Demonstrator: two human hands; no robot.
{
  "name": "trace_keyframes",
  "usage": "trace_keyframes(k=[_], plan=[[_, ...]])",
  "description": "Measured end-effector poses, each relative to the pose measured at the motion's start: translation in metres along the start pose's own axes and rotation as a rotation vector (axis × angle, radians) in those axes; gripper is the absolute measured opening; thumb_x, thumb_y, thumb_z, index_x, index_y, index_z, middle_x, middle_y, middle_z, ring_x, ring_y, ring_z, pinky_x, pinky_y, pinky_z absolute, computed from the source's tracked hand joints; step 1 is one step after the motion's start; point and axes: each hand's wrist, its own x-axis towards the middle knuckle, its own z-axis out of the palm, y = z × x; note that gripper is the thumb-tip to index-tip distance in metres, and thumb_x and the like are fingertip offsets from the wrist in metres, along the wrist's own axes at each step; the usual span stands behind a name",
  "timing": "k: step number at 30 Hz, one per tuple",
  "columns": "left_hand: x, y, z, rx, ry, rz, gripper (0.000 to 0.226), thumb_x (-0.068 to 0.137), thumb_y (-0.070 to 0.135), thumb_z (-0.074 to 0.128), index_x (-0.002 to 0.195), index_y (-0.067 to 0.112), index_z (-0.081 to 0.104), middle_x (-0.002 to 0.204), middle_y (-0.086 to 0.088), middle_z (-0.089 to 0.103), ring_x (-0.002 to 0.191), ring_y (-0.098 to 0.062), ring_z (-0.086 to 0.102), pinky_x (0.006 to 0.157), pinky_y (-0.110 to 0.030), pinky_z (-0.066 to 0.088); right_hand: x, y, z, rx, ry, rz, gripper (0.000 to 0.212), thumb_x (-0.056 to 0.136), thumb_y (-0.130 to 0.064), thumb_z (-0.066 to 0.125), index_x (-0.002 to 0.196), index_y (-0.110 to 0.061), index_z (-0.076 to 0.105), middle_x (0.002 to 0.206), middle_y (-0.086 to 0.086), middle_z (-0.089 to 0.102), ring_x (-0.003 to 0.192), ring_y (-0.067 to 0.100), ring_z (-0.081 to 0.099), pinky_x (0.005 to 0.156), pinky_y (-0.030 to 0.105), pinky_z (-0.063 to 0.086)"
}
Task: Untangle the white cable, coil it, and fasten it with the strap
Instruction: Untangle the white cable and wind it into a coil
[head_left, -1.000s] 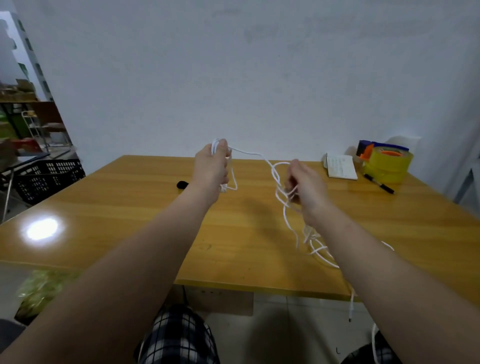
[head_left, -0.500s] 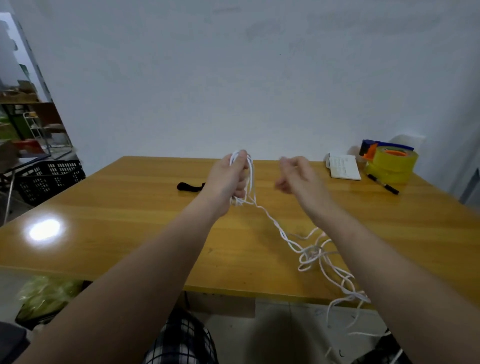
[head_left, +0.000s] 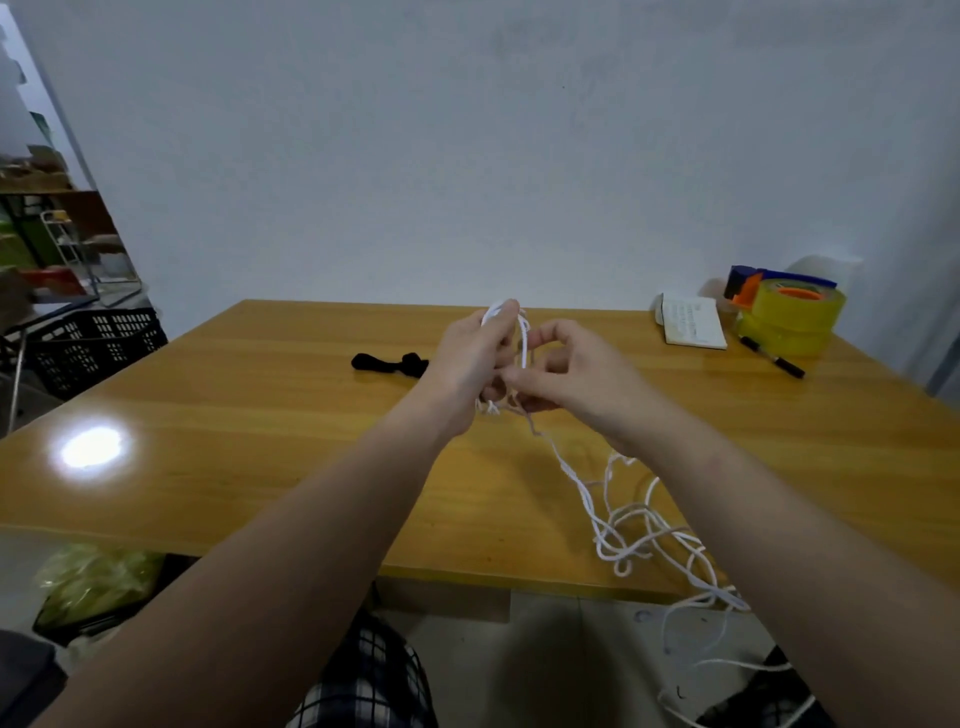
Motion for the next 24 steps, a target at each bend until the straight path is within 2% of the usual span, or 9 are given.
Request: trace_keyframes(k=[3,6,8,10,12,14,18,21,24], plan=[[0.002,-0.002,-0.003,0.014,-0.042,-0.004,0.042,0.098,0.043,0.043,0.065,0.02,0.03,0.047,0.007,0.021,0.038,-0.01,0.015,0.039,-0.02,0.015,0.007,0.002,-0.005,0.02,0.18,-0.003,0.014,0.089,0.001,0.044,0.097,-0.008,0.052,0.056,0.005,0.047,0.041,0.012,0.05,0.046,0.028,0.046],[-0.003,-0.002,-0.002,-0.003,-0.259,-0.211,0.055,0.089,0.067,0.035,0.058,0.022,0.026,0.048,0.004,0.016,0.038,-0.011,0.011,0.04,-0.022,0.009,0.019,0.005,-0.02,-0.028,0.385,-0.104,0.022,0.088,0.001,0.041,0.085,-0.017,0.054,0.054,-0.004,0.039,0.036,0.003,0.03,0.037,0.017,0.026],[-0.008,-0.001,0.001,-0.153,-0.433,-0.335,0.061,0.079,0.075,0.035,0.05,0.022,0.027,0.041,0.006,0.017,0.034,-0.009,0.011,0.04,-0.023,0.005,0.02,0.009,-0.025,0.02,0.375,-0.065,0.021,0.085,-0.002,0.045,0.082,-0.019,0.057,0.055,-0.005,0.042,0.035,0.004,0.027,0.035,0.018,0.02],[-0.01,0.001,0.005,-0.3,-0.492,-0.36,0.06,0.073,0.072,0.043,0.043,0.021,0.028,0.035,0.008,0.02,0.03,-0.006,0.016,0.038,-0.022,0.005,0.015,0.014,-0.023,0.171,0.265,0.108,0.03,0.085,-0.011,0.044,0.063,-0.022,0.062,0.044,-0.007,0.044,0.033,0.006,0.027,0.038,0.018,0.016],[-0.01,0.001,0.01,-0.353,-0.394,-0.338,0.06,0.078,0.064,0.05,0.041,0.022,0.027,0.034,0.007,0.021,0.028,-0.006,0.019,0.036,-0.019,0.008,0.013,0.02,-0.02,0.362,0.113,0.222,0.039,0.083,-0.02,0.04,0.046,-0.021,0.051,0.036,-0.007,0.035,0.031,0.008,0.021,0.041,0.023,0.01],[-0.007,0.002,0.012,-0.326,-0.204,-0.287,0.06,0.086,0.056,0.053,0.043,0.023,0.028,0.037,0.007,0.02,0.03,-0.007,0.018,0.034,-0.017,0.012,0.013,0.022,-0.018,0.465,0.018,0.205,0.032,0.086,-0.031,0.04,0.057,-0.019,0.047,0.039,-0.005,0.031,0.032,0.008,0.017,0.04,0.022,0.005],[-0.002,0.0,0.012,-0.043,0.14,-0.143,0.052,0.089,0.055,0.053,0.055,0.017,0.041,0.045,0.004,0.031,0.037,-0.012,0.027,0.037,-0.019,0.025,0.008,0.017,-0.01,-0.029,0.104,-0.014,0.02,0.084,-0.037,0.065,0.082,-0.017,0.062,0.056,-0.01,0.055,0.042,0.002,0.044,0.039,0.015,0.032],[0.002,-0.005,0.009,0.048,0.183,-0.045,0.049,0.088,0.054,0.055,0.062,0.012,0.049,0.046,0.005,0.033,0.037,-0.011,0.03,0.04,-0.02,0.031,0.013,0.021,-0.006,-0.277,0.216,-0.1,0.027,0.083,-0.034,0.066,0.07,-0.015,0.052,0.055,-0.006,0.046,0.052,0.008,0.045,0.054,0.026,0.036],[0.004,-0.002,0.002,0.04,0.104,0.02,0.043,0.089,0.046,0.059,0.065,0.011,0.051,0.04,0.009,0.029,0.036,-0.009,0.026,0.038,-0.018,0.028,0.018,0.027,-0.009,-0.243,0.322,-0.081,0.035,0.091,-0.036,0.054,0.065,-0.014,0.052,0.054,-0.001,0.047,0.053,0.015,0.044,0.058,0.032,0.035]])
